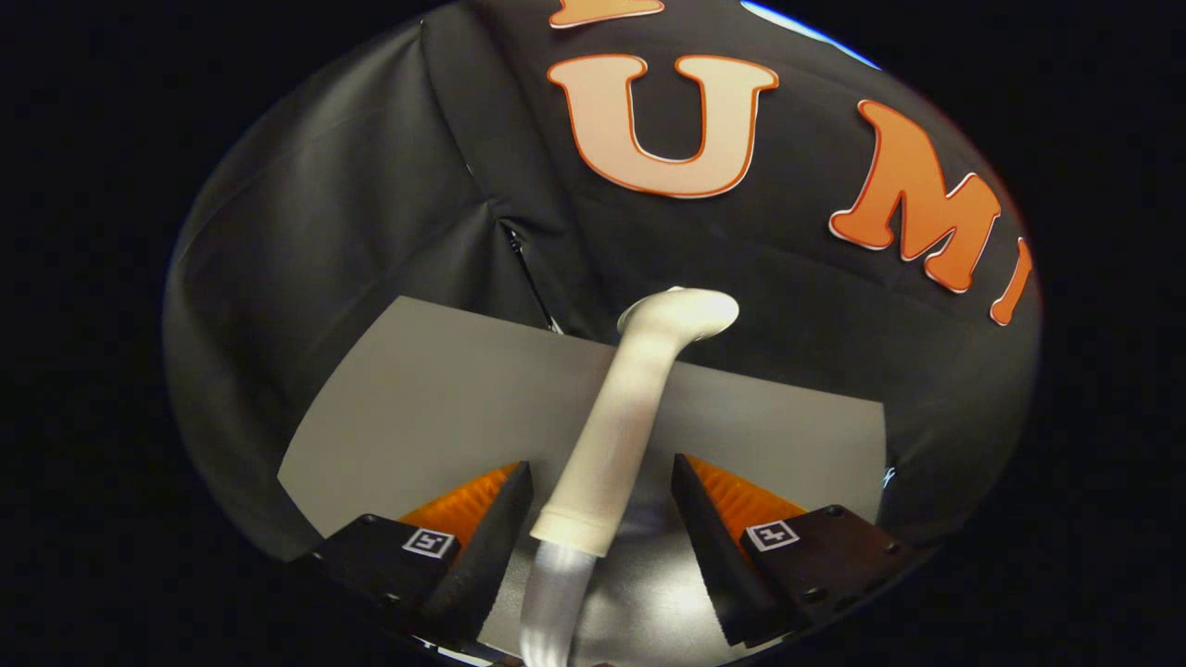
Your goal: Iron the clothes twice with a garment steamer, once on the left side and once on the right side.
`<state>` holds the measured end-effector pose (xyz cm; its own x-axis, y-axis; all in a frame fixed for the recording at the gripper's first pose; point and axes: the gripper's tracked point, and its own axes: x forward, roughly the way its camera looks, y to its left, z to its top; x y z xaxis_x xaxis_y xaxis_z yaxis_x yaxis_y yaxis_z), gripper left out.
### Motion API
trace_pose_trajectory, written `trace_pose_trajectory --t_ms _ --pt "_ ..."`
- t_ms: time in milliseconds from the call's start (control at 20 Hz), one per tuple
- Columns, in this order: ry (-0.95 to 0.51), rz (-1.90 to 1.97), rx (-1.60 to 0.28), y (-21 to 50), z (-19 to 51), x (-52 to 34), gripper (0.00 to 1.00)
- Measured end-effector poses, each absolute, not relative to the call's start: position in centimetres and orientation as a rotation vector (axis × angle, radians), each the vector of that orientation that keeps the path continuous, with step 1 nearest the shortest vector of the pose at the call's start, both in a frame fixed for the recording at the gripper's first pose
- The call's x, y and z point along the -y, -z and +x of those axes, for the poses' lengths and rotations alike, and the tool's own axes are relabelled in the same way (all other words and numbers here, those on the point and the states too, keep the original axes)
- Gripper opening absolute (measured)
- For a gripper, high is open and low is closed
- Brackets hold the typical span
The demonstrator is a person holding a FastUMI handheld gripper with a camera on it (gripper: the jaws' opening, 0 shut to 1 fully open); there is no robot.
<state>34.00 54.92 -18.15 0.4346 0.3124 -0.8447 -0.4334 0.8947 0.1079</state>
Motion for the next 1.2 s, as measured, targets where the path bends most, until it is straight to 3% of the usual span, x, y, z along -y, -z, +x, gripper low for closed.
trace_pose_trajectory --t_ms 350,650,1200 --pt "-0.432 0.112 -1.054 19.2 37.5 -56.4 0.78" --pt "-0.464 0.119 -1.030 18.5 36.5 -56.2 0.46" --pt "-0.708 -0.007 -0.601 8.5 26.5 -56.2 0.42"
